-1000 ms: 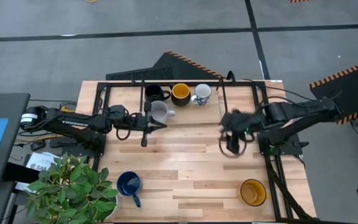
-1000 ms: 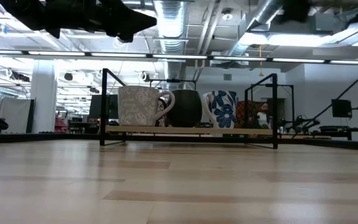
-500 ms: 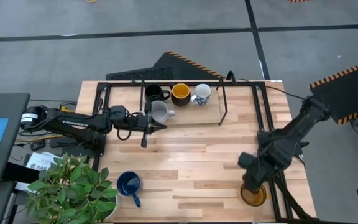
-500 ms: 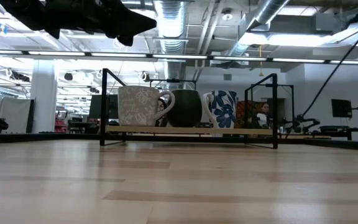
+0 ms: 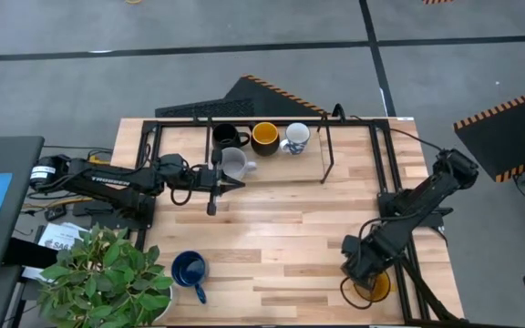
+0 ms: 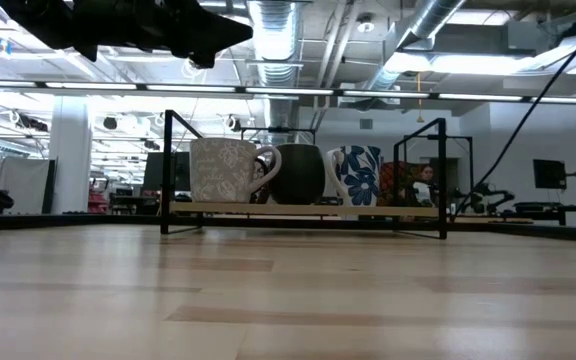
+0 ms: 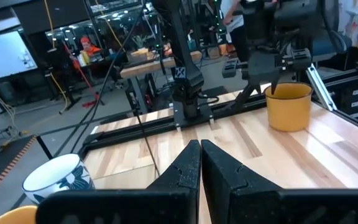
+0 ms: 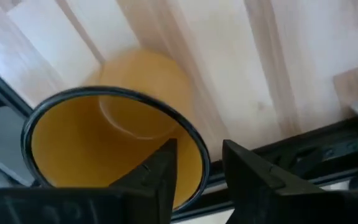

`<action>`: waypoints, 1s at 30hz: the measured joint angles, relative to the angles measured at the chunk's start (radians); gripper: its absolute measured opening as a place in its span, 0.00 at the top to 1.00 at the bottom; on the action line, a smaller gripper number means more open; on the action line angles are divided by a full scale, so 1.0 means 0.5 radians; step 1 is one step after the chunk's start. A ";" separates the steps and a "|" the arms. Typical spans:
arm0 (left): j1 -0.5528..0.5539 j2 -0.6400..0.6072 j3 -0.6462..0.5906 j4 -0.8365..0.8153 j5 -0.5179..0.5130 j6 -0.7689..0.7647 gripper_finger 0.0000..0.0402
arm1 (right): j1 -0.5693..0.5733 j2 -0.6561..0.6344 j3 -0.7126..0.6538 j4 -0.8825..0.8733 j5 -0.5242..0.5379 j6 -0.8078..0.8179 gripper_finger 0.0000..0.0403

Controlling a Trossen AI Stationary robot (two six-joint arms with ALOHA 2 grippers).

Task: Place coffee mugs
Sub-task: Put the yellow mug on the shelf

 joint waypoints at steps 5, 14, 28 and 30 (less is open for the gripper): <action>0.000 0.000 0.001 -0.002 0.001 0.013 1.00 | -0.008 -0.004 -0.017 -0.001 -0.028 -0.035 0.65; 0.000 0.000 0.001 -0.029 0.001 0.010 1.00 | -0.006 -0.002 -0.134 0.160 -0.027 -0.097 0.66; -0.001 0.000 0.001 -0.034 -0.021 0.018 1.00 | -0.039 -0.003 -0.250 0.382 0.082 -0.324 0.70; 0.000 0.000 0.001 -0.034 -0.024 0.012 1.00 | -0.061 -0.003 -0.250 0.397 0.079 -0.371 0.75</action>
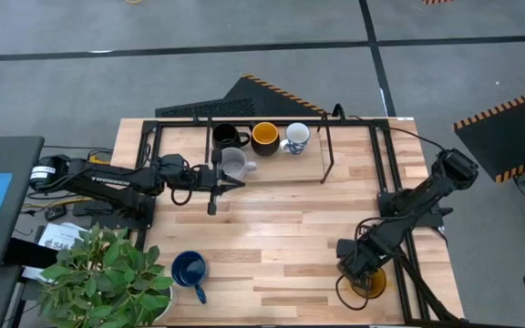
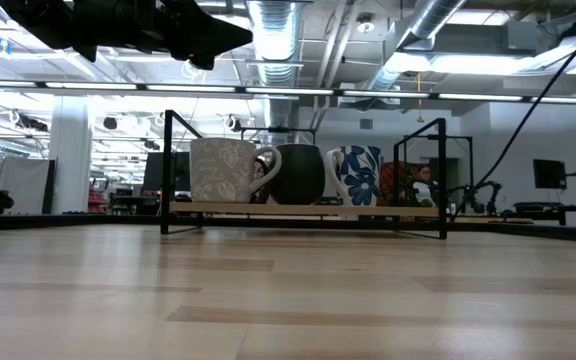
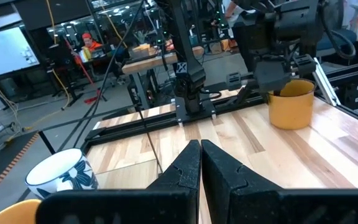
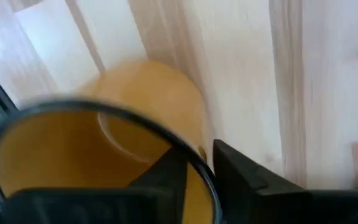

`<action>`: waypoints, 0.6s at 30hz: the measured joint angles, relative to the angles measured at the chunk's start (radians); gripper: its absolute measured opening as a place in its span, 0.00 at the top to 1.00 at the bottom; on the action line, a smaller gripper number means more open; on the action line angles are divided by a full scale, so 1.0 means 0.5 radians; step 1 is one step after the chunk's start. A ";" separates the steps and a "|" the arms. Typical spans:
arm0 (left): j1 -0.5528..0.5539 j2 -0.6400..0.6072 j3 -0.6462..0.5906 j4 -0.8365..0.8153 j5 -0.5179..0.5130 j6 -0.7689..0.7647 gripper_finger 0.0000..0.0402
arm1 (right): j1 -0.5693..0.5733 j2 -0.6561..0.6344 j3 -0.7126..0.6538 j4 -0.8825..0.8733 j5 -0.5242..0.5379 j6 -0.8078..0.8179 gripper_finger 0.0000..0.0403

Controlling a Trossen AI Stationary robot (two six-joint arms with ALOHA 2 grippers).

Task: Place coffee mugs
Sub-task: Put the yellow mug on the shelf

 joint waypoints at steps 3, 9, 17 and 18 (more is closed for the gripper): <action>0.000 0.000 0.000 0.000 0.000 -0.001 1.00 | -0.056 -0.002 0.001 0.044 -0.026 -0.053 0.86; 0.000 0.000 0.000 0.000 -0.004 -0.002 1.00 | -0.294 0.000 0.002 0.135 -0.099 -0.172 0.90; 0.000 0.000 0.000 -0.003 -0.005 0.010 1.00 | -0.766 0.002 0.364 0.151 -0.049 -0.708 0.90; 0.000 0.000 0.000 -0.006 -0.005 0.023 1.00 | -0.825 0.002 0.440 0.152 0.003 -0.769 0.90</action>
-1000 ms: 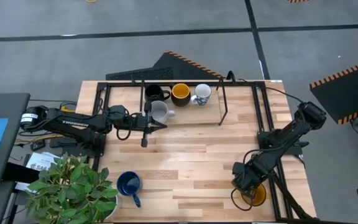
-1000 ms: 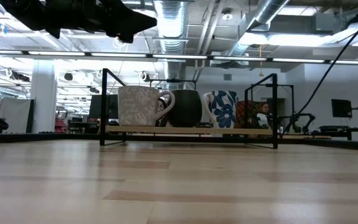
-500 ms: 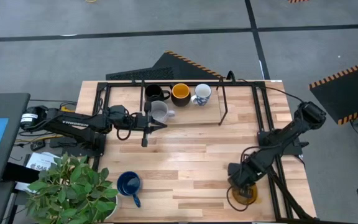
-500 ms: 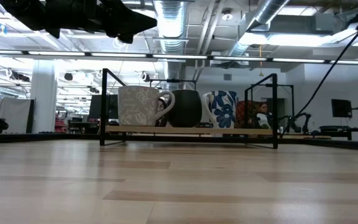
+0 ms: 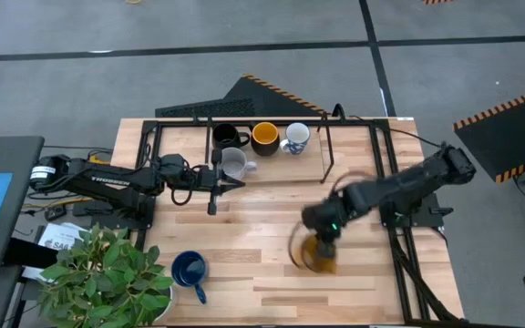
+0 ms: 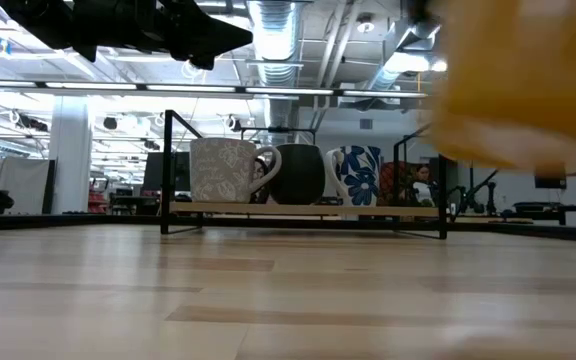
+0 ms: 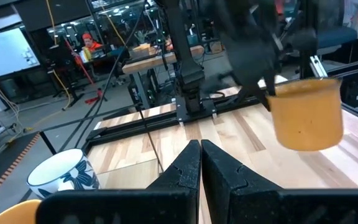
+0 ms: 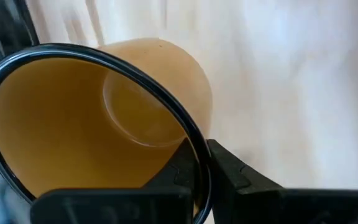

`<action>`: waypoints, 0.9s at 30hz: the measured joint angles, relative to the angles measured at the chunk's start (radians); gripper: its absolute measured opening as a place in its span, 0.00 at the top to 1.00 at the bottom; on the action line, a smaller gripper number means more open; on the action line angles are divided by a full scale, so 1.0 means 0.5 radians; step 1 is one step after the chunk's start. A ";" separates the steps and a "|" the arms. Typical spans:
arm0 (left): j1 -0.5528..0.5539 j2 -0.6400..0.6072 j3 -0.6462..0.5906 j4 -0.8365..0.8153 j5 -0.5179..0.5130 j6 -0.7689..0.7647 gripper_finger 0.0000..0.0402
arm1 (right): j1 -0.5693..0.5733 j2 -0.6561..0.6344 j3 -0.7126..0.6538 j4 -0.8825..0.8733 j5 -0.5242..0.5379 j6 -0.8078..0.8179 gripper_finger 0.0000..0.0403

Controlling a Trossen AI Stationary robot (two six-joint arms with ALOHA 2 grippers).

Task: Place coffee mugs
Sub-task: Put the yellow mug on the shelf

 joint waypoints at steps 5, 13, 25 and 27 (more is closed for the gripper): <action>0.000 0.000 0.001 -0.039 0.000 0.022 1.00 | -0.258 -0.002 0.352 -0.095 0.382 -0.153 0.90; 0.000 0.000 0.001 -0.095 -0.001 0.025 1.00 | -0.570 -0.002 0.584 -0.640 0.769 -0.113 0.90; 0.000 0.000 0.001 -0.098 -0.031 0.061 1.00 | -0.867 0.339 0.586 -0.216 0.781 -0.350 0.90; 0.000 0.000 0.001 -0.100 -0.031 0.062 1.00 | -0.909 0.416 0.584 -0.154 0.786 -0.384 0.90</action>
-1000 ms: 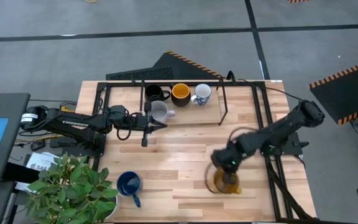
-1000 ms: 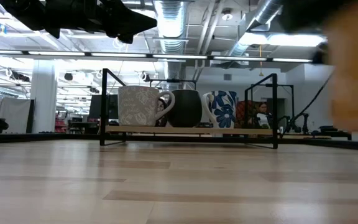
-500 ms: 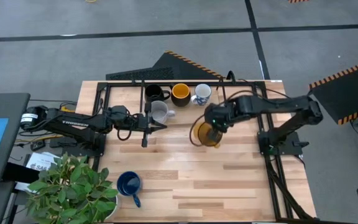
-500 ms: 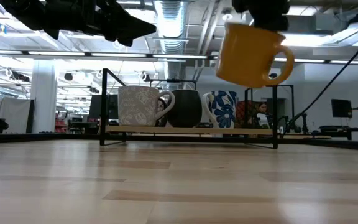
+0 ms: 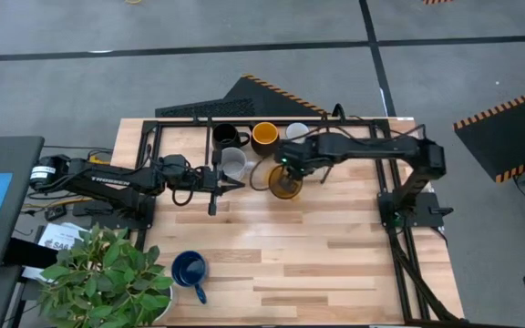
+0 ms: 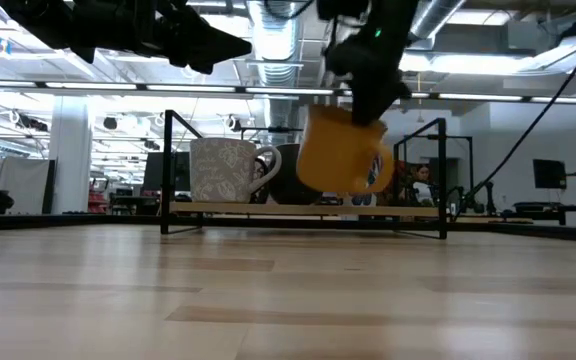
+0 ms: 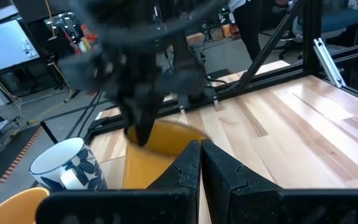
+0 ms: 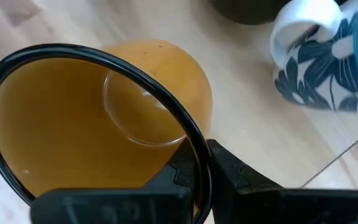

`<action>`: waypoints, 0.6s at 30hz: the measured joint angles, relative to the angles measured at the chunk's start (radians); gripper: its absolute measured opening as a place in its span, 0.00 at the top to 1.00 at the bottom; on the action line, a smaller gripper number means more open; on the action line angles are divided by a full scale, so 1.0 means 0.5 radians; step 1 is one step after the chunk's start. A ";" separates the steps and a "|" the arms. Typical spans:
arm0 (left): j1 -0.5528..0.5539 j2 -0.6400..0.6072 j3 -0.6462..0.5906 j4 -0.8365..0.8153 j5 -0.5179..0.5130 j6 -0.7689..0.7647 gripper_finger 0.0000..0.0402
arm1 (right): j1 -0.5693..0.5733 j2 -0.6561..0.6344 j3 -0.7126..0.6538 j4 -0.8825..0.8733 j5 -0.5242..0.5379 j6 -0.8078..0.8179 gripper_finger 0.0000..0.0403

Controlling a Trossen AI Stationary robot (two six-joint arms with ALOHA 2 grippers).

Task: Place coffee mugs
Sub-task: Put the yellow mug on the shelf

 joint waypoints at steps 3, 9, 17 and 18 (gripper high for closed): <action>0.000 0.000 0.000 -0.007 0.000 0.000 1.00 | -0.062 0.076 0.000 0.075 0.017 -0.050 0.90; -0.001 0.000 0.000 -0.022 0.000 0.000 1.00 | -0.166 0.118 0.002 0.200 0.041 -0.113 0.89; -0.001 0.000 0.000 -0.029 0.000 0.000 1.00 | -0.246 0.148 0.004 0.302 0.003 -0.104 0.83; -0.001 0.000 0.000 -0.030 0.000 0.000 1.00 | -0.253 0.149 0.005 0.304 -0.005 -0.104 0.82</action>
